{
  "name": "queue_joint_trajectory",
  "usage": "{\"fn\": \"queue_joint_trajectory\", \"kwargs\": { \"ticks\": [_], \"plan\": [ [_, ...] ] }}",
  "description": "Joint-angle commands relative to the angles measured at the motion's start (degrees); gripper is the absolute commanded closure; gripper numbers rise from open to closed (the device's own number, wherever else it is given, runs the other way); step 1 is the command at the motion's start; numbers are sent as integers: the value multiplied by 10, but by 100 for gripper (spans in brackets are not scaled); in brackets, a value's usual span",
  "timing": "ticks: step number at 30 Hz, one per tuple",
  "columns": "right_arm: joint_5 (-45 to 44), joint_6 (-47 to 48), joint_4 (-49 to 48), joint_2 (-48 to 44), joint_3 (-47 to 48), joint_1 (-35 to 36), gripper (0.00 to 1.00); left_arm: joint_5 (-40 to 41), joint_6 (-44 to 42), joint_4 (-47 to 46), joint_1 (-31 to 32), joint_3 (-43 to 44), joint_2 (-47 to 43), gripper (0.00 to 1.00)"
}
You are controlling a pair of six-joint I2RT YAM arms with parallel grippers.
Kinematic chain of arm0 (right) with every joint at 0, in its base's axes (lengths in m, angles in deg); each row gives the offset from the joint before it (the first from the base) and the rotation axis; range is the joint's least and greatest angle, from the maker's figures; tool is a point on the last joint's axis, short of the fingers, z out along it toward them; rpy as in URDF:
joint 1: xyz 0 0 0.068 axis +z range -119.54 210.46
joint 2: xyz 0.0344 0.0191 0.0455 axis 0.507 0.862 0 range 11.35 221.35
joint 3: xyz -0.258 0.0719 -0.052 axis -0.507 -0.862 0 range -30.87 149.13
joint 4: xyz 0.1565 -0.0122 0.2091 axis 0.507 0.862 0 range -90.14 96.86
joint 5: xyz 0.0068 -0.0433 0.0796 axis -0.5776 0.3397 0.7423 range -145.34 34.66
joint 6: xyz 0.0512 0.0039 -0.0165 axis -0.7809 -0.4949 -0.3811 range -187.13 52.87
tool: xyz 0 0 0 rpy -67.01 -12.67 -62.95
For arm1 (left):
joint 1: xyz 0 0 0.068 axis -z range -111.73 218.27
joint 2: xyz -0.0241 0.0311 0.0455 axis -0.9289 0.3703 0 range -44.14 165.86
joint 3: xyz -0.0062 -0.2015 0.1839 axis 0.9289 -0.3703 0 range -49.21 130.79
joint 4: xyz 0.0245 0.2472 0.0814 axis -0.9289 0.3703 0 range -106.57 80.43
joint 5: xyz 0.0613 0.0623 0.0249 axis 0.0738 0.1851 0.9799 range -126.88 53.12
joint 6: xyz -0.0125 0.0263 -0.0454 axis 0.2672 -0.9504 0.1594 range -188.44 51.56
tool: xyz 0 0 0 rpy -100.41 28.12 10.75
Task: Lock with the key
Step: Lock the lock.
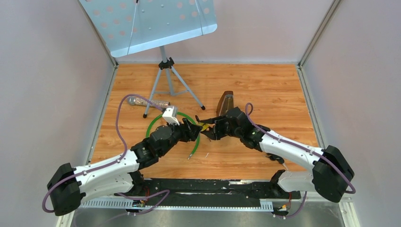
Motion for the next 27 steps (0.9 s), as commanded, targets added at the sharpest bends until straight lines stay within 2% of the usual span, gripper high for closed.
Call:
{"fn": "queue_joint_trajectory", "kwargs": {
  "ticks": [1,15,23,27],
  "plan": [
    [-18,-27,-63,-21,18,13,73,41,3,-21,4,-7,-40,30],
    [-29,-45,-94,-27,20,39,74,13,0,-52,5,-34,-58,36],
    [-18,-49,-108,-26,22,39,74,-10,-9,-80,4,-45,-64,30],
    [-15,-48,-109,-30,23,40,73,-8,-9,-99,4,-67,-84,20]
  ]
}}
